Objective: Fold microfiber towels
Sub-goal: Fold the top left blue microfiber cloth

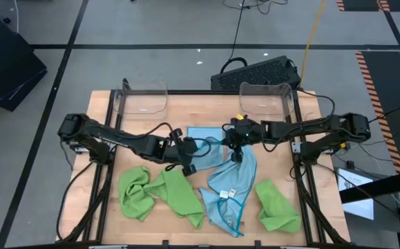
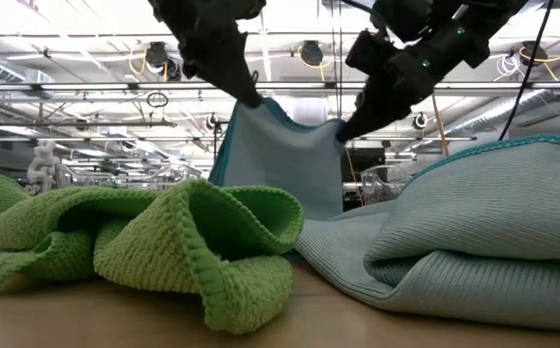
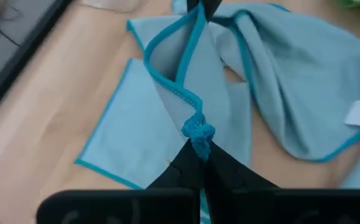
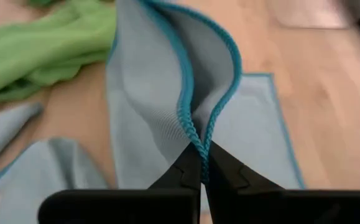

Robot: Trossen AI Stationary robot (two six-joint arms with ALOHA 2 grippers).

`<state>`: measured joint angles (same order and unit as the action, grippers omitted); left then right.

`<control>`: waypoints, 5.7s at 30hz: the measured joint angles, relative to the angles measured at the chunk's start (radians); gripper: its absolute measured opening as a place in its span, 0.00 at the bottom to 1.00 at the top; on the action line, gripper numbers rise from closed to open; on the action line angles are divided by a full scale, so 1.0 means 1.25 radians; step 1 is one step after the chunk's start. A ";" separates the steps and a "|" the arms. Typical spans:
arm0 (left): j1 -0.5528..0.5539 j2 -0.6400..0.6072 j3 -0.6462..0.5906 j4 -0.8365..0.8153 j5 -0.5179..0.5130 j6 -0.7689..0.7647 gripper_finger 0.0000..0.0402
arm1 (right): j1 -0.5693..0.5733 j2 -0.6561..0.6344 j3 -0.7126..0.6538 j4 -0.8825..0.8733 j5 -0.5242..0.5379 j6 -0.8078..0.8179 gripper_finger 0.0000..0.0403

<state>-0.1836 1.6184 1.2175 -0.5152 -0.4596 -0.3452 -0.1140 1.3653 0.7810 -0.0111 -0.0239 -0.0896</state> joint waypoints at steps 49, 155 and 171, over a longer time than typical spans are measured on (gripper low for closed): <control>0.199 -0.028 -0.223 0.266 0.081 0.105 0.01 | -0.092 -0.019 -0.001 -0.003 0.036 0.039 0.00; 0.073 0.175 -0.220 0.263 0.125 0.333 0.22 | 0.109 0.035 -0.003 0.036 0.102 0.169 0.51; 0.117 0.043 -0.223 0.241 0.161 0.274 0.01 | 0.181 0.059 -0.003 0.030 0.146 0.097 0.51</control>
<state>-0.0368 1.6724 0.9386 -0.2141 -0.2588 -0.0021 0.1119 1.4394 0.7776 0.0269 0.1588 0.0315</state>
